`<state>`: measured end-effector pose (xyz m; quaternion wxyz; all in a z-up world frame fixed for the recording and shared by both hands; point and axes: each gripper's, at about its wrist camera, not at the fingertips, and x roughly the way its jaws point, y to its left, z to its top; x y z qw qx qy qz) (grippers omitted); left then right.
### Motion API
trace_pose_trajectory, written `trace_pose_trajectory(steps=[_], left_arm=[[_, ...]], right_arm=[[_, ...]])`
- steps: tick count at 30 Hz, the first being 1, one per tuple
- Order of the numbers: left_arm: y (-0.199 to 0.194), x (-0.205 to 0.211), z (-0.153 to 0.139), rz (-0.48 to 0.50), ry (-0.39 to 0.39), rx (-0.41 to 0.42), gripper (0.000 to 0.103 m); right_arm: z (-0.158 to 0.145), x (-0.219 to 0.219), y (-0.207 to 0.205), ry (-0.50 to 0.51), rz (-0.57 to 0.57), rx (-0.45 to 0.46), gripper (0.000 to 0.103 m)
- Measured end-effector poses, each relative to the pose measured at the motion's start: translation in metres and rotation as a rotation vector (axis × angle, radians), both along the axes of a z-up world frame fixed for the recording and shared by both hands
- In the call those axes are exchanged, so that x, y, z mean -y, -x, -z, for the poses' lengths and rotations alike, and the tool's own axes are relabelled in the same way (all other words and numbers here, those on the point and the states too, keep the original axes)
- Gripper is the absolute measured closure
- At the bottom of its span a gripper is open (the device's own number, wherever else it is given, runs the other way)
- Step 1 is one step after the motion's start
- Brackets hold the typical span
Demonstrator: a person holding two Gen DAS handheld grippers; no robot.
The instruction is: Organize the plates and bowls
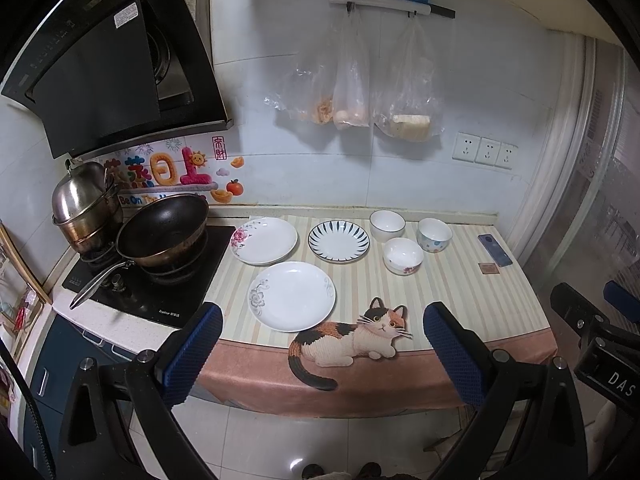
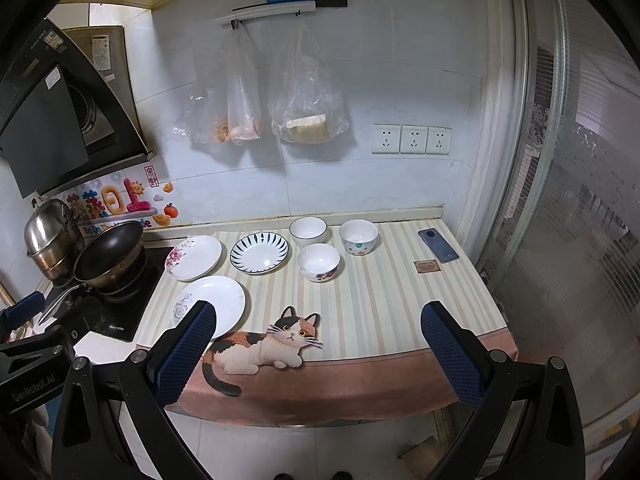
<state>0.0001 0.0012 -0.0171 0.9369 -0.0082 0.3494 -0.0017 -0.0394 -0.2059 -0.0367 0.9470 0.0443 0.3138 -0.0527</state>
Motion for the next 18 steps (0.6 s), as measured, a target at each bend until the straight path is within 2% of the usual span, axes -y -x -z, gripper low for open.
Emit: trace_pose_trajectory(steps=[18], left_arm=[[0.0033, 0.0003, 0.0003, -0.001, 0.000, 0.001, 0.000]], right_arm=[[0.0007, -0.0003, 0.0056, -0.007, 0.002, -0.002, 0.000]])
